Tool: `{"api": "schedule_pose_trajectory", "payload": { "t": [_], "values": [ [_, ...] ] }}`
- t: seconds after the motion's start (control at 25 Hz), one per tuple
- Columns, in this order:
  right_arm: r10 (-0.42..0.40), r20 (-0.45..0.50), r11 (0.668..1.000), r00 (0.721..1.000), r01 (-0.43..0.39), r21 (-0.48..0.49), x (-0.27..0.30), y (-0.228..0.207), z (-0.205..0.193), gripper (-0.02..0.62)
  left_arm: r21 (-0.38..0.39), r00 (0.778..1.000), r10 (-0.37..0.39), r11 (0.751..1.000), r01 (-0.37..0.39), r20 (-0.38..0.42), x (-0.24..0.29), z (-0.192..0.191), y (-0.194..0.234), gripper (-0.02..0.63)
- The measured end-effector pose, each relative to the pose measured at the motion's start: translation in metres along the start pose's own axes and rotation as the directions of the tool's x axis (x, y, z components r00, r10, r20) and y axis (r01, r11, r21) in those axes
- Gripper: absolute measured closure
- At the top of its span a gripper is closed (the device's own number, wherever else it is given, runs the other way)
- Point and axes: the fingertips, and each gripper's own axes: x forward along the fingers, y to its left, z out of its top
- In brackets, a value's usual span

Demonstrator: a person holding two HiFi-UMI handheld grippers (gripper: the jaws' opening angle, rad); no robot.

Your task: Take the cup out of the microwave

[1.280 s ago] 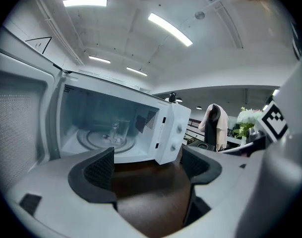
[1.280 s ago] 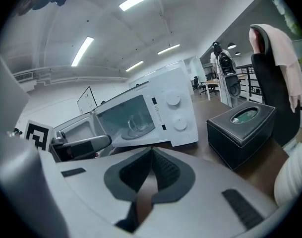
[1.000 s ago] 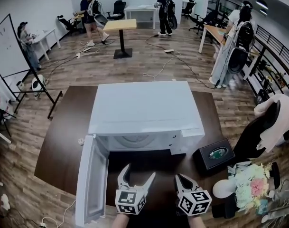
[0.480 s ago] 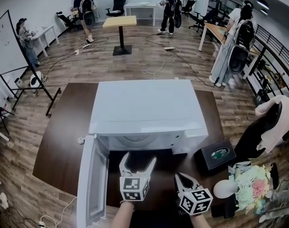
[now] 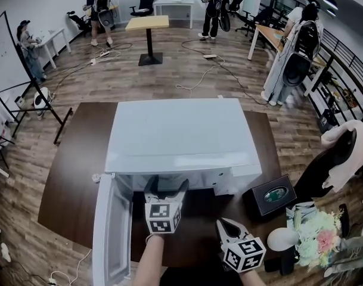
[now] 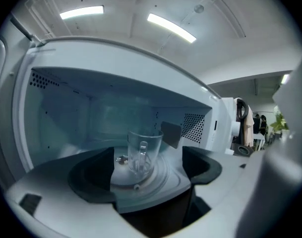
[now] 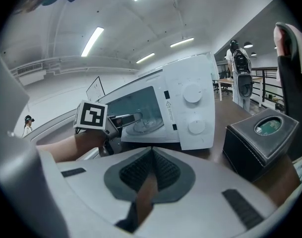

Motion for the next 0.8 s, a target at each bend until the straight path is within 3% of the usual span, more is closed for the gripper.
{"api": "schedule_pose_trajectory", "payload": {
  "t": [0.8],
  "values": [
    [-0.01,-0.069,1.0,0.998,0.012,0.024,0.013,-0.012,-0.01,0.6,0.075,0.997,-0.045,0.996,0.049,-0.058,0.077,0.004,0.018,0.178]
  ]
}}
